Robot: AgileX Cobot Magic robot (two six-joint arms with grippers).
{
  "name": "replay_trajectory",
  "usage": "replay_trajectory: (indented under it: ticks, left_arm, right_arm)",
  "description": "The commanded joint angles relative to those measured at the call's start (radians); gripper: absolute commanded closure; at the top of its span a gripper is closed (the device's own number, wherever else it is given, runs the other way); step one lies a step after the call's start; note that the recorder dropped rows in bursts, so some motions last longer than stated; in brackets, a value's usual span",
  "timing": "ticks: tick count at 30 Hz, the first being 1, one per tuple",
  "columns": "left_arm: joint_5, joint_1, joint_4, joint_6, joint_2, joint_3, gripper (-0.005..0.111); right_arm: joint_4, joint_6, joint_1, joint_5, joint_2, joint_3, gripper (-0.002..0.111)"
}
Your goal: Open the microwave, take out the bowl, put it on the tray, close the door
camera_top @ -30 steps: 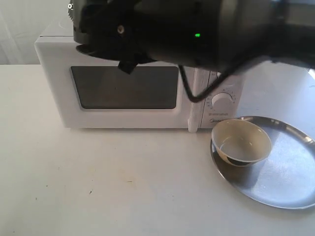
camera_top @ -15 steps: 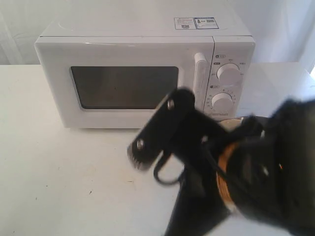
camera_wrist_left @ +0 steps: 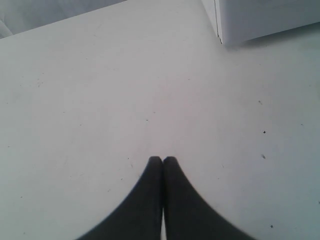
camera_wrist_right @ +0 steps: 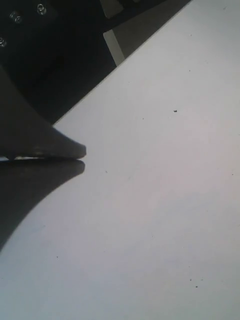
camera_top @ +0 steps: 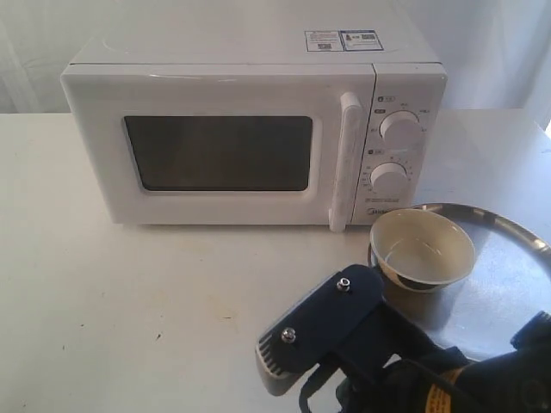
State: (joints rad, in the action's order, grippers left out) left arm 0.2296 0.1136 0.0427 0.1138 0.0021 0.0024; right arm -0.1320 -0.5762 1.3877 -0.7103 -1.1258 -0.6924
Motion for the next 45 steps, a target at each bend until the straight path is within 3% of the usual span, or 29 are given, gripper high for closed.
replay_trajectory:
  ticks: [1,4,8,12,15,19,22,37,45]
  left_arm:
    - [0.002,-0.006,-0.008,-0.004,-0.002,-0.002,0.107]
    - [0.002,-0.006,-0.008,-0.004,-0.002,-0.002,0.107]
    - [0.002,-0.006,-0.008,-0.004,-0.002,-0.002,0.107]
    - [0.002,-0.006,-0.008,-0.004,-0.002,-0.002,0.107]
    - [0.002,-0.006,-0.008,-0.004,-0.002,-0.002,0.107]
    - [0.002,-0.006,-0.008,-0.004,-0.002,-0.002,0.107]
    - [0.002,-0.006,-0.004,-0.004,-0.002,-0.002,0.107]
    - [0.002,-0.006,-0.008,-0.004,-0.002,-0.002,0.107]
    - [0.002,-0.006,-0.008,-0.004,-0.002,-0.002,0.107]
  right_arm:
    - [-0.081,0.085,0.007,0.013,0.058,0.007,0.108]
    - [-0.193,0.085,0.005,0.124,0.156,0.027,0.108]
    - [-0.445,0.085,-0.084,0.589,0.363,0.175,0.108]
    - [-0.486,0.083,-0.317,0.993,0.618,0.388,0.108]
    - [-0.486,0.026,-0.556,1.074,0.827,0.546,0.108]
    - [-0.486,-0.100,-0.832,1.036,1.092,0.692,0.108]
    - [-0.489,-0.251,-0.923,0.778,1.126,0.692,0.108]
    - [-0.512,-0.169,-0.941,0.304,1.126,0.692,0.108]
    - [-0.426,-0.022,-0.942,0.321,1.126,0.692,0.108]
